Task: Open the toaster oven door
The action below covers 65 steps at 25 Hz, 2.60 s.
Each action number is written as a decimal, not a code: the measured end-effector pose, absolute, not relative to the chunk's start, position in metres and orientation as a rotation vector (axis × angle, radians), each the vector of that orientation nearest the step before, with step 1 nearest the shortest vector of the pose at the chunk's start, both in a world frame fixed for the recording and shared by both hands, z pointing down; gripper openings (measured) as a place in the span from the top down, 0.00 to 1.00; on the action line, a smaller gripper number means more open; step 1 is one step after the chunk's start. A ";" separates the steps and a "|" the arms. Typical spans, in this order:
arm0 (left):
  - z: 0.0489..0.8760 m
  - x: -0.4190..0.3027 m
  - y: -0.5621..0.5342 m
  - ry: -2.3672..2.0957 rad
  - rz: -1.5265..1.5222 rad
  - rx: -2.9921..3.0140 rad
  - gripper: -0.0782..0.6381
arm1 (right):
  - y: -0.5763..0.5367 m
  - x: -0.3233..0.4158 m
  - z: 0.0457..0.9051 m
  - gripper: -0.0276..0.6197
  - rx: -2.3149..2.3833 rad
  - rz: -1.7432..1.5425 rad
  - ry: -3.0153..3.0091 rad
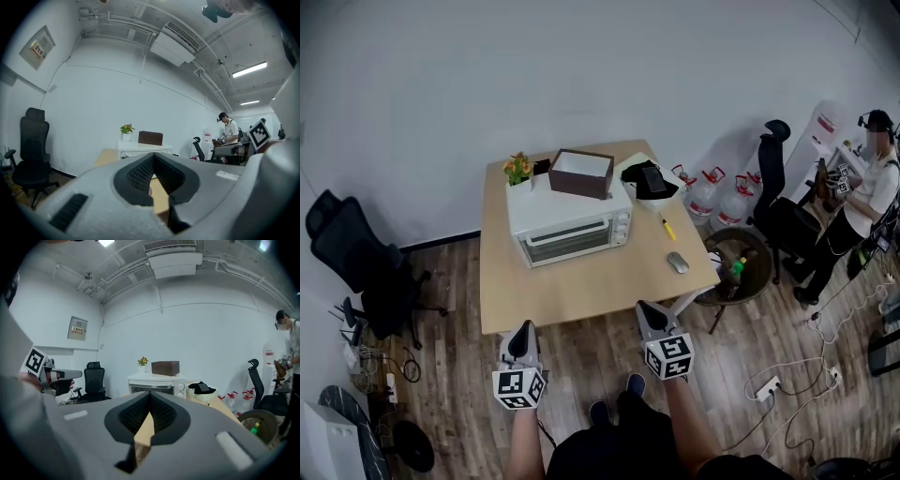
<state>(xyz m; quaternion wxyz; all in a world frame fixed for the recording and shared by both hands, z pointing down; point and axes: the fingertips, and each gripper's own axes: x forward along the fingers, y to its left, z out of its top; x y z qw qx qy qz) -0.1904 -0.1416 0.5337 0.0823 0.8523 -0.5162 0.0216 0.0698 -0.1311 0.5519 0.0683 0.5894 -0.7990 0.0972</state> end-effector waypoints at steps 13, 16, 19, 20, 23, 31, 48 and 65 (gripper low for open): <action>0.545 -0.167 -0.194 -1.603 0.079 2.492 0.90 | -0.188 0.086 0.572 0.95 1.668 0.327 -2.437; 0.547 -0.160 -0.202 -1.614 0.075 2.481 0.90 | -0.200 0.094 0.572 0.95 1.658 0.340 -2.451; 0.548 -0.158 -0.211 -1.621 0.074 2.467 0.90 | -0.214 0.096 0.570 0.95 1.645 0.338 -2.453; 0.548 -0.158 -0.215 -1.626 0.069 2.461 0.90 | -0.219 0.095 0.569 0.95 1.634 0.331 -2.457; 0.548 -0.154 -0.221 -1.637 0.063 2.454 0.90 | -0.232 0.094 0.569 0.95 1.594 0.321 -2.476; 0.550 -0.150 -0.231 -1.669 0.083 2.440 0.90 | -0.263 0.091 0.564 0.95 1.540 0.297 -2.509; 0.555 -0.154 -0.244 -1.693 0.088 2.405 0.90 | -0.326 0.071 0.576 0.95 1.468 0.302 -2.514; 0.555 -0.160 -0.252 -1.710 0.106 2.393 0.90 | -0.380 0.057 0.586 0.95 1.435 0.321 -2.491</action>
